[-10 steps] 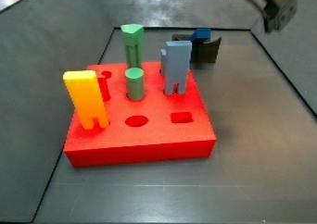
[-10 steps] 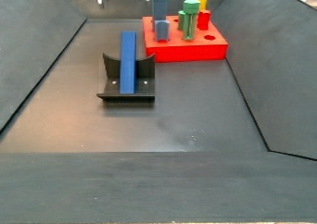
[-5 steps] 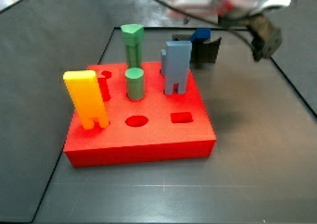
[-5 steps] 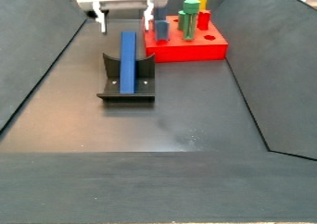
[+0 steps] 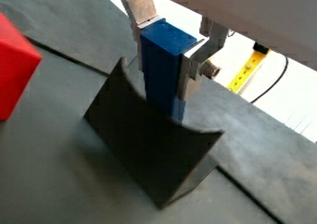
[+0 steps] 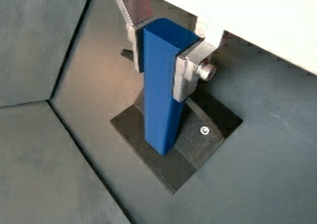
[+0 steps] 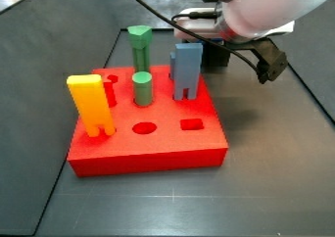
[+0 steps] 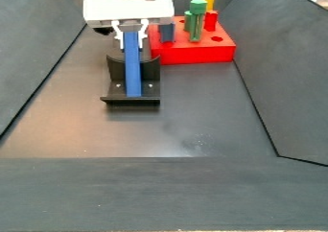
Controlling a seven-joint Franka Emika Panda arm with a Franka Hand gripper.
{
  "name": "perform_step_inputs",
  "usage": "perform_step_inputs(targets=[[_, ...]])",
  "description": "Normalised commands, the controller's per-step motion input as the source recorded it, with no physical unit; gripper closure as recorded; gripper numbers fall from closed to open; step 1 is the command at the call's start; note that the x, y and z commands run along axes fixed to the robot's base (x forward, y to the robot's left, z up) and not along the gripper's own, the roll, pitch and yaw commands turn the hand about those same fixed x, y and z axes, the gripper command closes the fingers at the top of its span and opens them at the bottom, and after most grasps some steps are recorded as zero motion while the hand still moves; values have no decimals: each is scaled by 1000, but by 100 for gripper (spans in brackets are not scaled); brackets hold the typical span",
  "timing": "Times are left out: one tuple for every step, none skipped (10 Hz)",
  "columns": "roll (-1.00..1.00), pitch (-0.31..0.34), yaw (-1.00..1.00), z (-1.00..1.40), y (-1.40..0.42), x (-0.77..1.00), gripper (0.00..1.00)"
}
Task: Pick up the rectangle object. Move up. Place the rectangle object on the fixture. Regrasp the rectangle object. Move to above the board. Insert the rectangle object.
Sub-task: Move to above the board.
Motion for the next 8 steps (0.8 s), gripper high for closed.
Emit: perform_step_inputs(targets=[[232,63,342,1000,-130,211,100],[209,55,310,1000,-131,210,100],[141,11,250,1000,-127,210,100],[91,-31,211,1000,-127,207,100],[43,-65,156,1000,-123,199,100],[24,-73,114,1000,-118,192,100],[16,-70,58,1000,-113,181,100],[14,-64,35,1000,-110,178,100]])
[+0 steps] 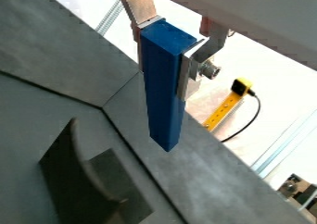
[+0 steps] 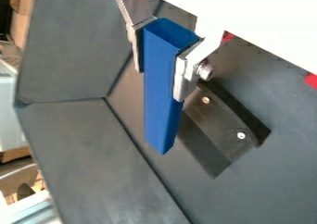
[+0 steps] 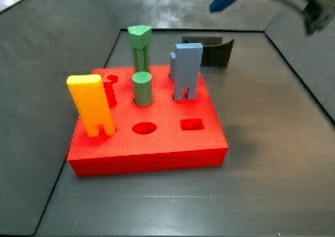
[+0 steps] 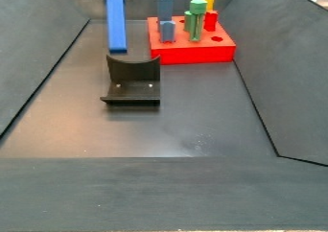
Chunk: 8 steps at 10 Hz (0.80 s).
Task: Pick up the rectangle object. Move up. Place the rectangle object on the fixture. Regrasp the rectangle object. Move to above the board. Insert the rectangle object.
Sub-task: Move to above the board.
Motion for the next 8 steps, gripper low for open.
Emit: perform_step_inputs(targets=[[24,-31,-3,1000,-107,168,100],[26,-16,-18,1000,-107,168,100],[43,42,-38,1000,-102,160,100],[50,68,-38,1000,-102,158,100],[55,110,-27,1000,-100,157,100],[57,138,-10,1000,-99,157,100],[61,160,20,833,-85,131,100],[63,169,37,706,-71,113,100]])
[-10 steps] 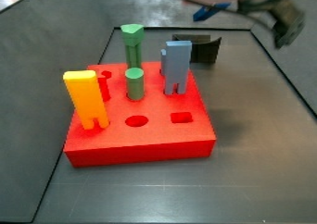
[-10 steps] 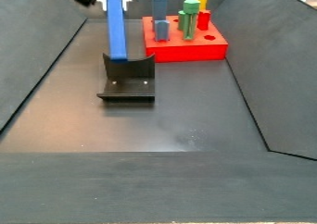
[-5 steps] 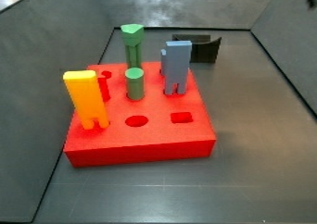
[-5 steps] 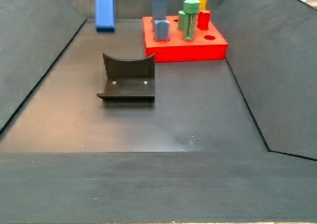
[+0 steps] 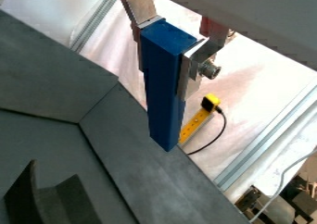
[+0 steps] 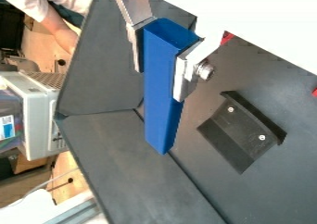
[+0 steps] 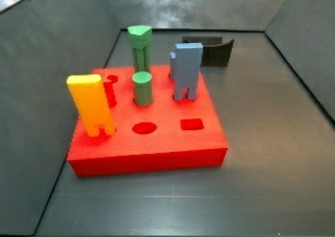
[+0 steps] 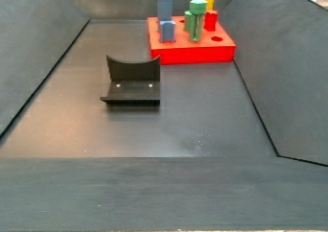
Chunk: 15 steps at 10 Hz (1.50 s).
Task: Pick up the rectangle object. Move up. Place the rectangle object on the fixture. Regrasp the rectangle object. Move to above the board. Insert the rectangle object.
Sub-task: Move to above the board.
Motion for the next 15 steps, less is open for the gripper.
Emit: perform_step_inputs(targets=[[61,174,70,460,-54,86,100],[57,168,91,283,-46,70,100],[-1000,-6,-171,71,-863,-1000,100],[-1000,-20,-165,75,-848,-1000,100],[-1000,-42,-160,73,-775,-1000,100],[-1000,-57,-157,52,-732,-1000,100],[-1000,-60,-159,63,-721,-1000,100],[-1000,-59,-159,57,-706,-1000,100],[-1000,-45,-164,50,-666,-1000,100],[-1000,-41,-168,60,-582,-908,100],[-1000,-44,-169,27,-351,-628,100],[-1000,-38,-168,8,-223,-456,100],[-1000,-13,-161,11,-62,-176,100],[-1000,-1,-153,-3,-2,-75,100],[-888,5,-123,-4,13,-31,100]])
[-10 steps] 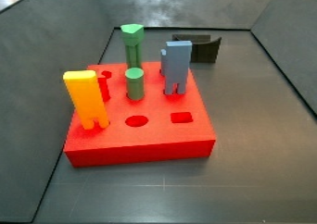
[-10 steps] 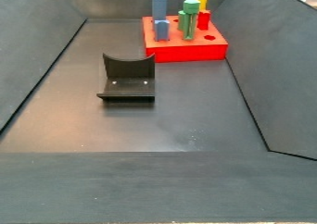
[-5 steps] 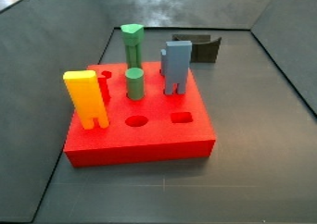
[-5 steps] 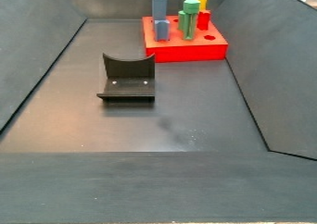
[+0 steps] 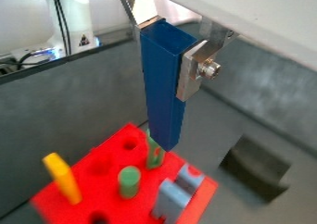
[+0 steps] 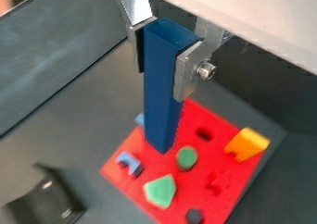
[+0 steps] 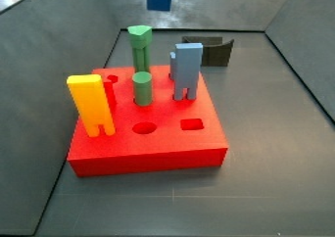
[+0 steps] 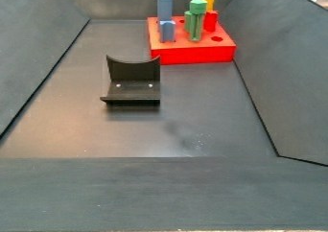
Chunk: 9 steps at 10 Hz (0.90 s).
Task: Pick up the rectangle object. Move up. Place the rectangle object on the fixture. Regrasp the rectangle object. Move to above the board. Insert the rectangle object.
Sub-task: Move to above the board, then insert the rectangle object.
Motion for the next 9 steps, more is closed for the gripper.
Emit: perform_step_inputs(targets=[[-721,-1,-97,2,8,-33,100],[-376,-17,-33,-4,15,-50,100],[-228,-28,-12,-5,15,-48,100],[0,-99,223,-320,-363,237,100],[21,-156,329,-340,-471,366,100],[0,-166,457,-337,-429,429,100],[0,-181,434,-351,-371,460,100],[-50,-206,420,-397,-229,486,100],[-57,-203,406,-483,-171,474,100]])
